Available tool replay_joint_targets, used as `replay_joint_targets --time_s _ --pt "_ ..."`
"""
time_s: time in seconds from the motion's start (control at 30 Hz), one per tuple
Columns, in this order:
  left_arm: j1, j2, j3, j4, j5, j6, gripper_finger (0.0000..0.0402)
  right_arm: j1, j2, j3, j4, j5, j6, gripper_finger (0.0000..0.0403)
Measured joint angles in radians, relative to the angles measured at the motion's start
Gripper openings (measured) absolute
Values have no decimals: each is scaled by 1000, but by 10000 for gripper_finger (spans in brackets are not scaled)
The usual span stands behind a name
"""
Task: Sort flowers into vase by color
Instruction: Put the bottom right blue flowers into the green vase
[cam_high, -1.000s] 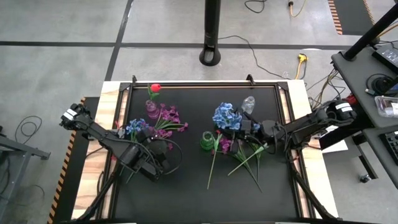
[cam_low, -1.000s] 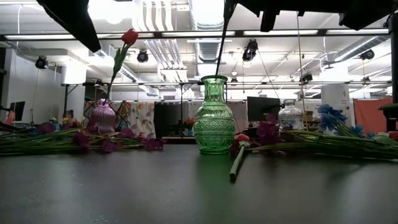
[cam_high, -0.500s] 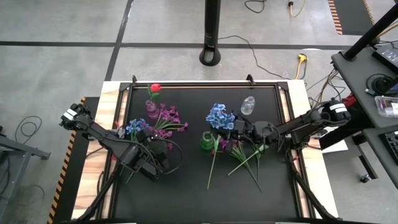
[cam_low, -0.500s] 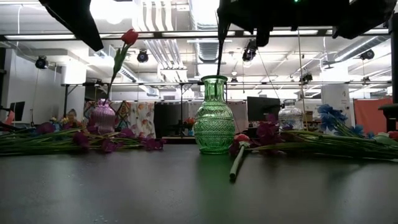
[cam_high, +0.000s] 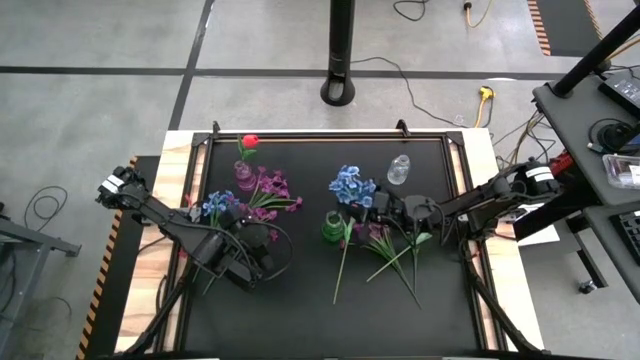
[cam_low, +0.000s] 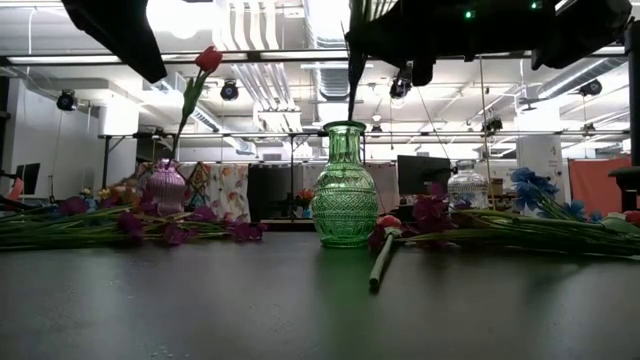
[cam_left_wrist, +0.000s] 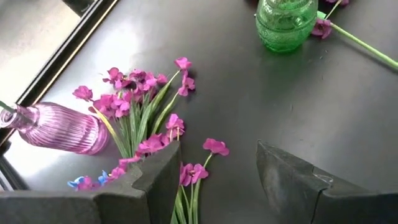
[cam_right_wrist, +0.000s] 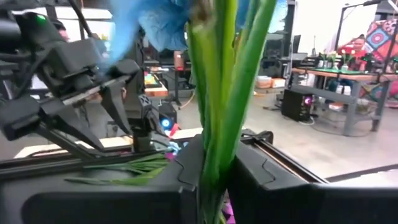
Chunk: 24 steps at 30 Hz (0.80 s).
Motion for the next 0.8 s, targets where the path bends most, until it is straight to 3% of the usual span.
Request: replay_joint_targets --time_s 0.43,0.8 --pt "0 1 47 -2 81 -31 191 -6 0 0 -65 -1 32 110" --pt "0 3 44 -35 157 -30 191 -6 -2 0 -132 4 81 196"
